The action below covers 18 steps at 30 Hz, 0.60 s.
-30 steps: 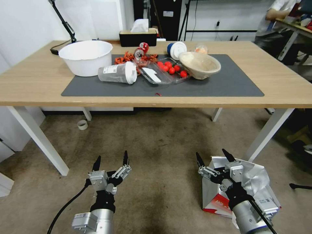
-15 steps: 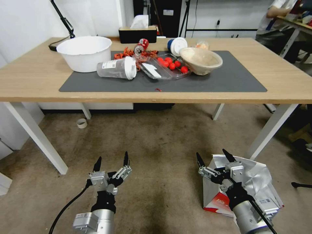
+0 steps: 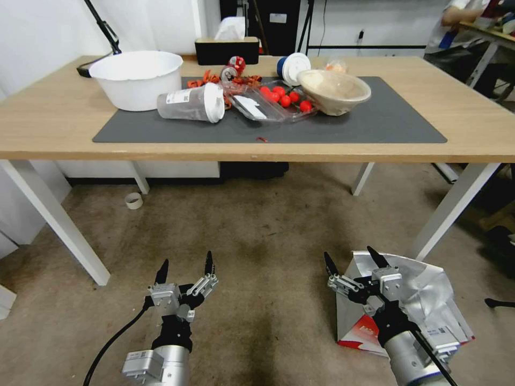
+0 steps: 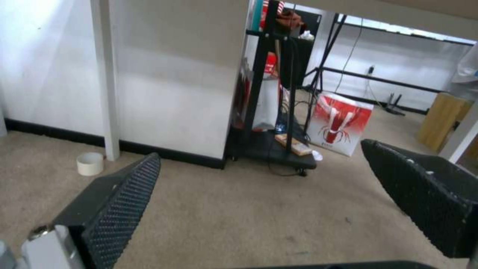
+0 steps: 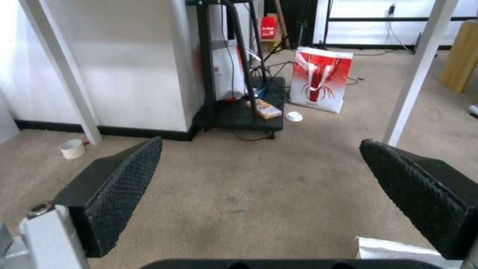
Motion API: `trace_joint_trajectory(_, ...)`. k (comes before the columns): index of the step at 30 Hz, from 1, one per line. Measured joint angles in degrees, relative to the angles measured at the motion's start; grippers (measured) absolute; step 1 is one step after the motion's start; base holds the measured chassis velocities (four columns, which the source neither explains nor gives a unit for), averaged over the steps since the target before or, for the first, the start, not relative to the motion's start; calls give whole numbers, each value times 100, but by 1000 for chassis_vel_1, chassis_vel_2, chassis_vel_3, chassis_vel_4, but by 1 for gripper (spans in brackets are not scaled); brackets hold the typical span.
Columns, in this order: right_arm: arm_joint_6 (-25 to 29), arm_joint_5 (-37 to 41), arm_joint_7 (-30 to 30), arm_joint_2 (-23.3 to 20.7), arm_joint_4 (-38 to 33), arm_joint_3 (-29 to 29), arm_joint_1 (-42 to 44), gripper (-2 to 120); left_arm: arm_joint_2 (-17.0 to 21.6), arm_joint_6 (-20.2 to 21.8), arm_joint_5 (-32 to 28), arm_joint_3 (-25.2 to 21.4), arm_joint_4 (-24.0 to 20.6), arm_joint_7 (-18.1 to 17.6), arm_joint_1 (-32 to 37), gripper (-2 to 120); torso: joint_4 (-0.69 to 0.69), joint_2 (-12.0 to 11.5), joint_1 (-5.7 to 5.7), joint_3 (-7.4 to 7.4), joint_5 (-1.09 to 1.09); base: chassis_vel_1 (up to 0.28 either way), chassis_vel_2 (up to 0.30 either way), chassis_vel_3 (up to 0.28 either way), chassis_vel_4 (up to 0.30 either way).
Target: Pick up the food delivery bag from the floor and place it on the table.
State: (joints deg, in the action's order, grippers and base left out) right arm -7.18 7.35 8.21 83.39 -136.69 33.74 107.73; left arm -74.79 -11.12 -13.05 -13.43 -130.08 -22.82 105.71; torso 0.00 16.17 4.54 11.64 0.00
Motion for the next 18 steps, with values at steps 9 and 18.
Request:
trace_joint_trajectory(9,2,-12,66,23,44,-5,-26,100,3,-20,-31,9,86,1,-25,100,0,-213,-56,-158,0,0,0,0,0)
trace_joint_trajectory(18,15,-31,114,43,31,14,1,100,30,-11,-80,16,90,2,-69,100,0,-399,-104,-296,0,0,0,0,0)
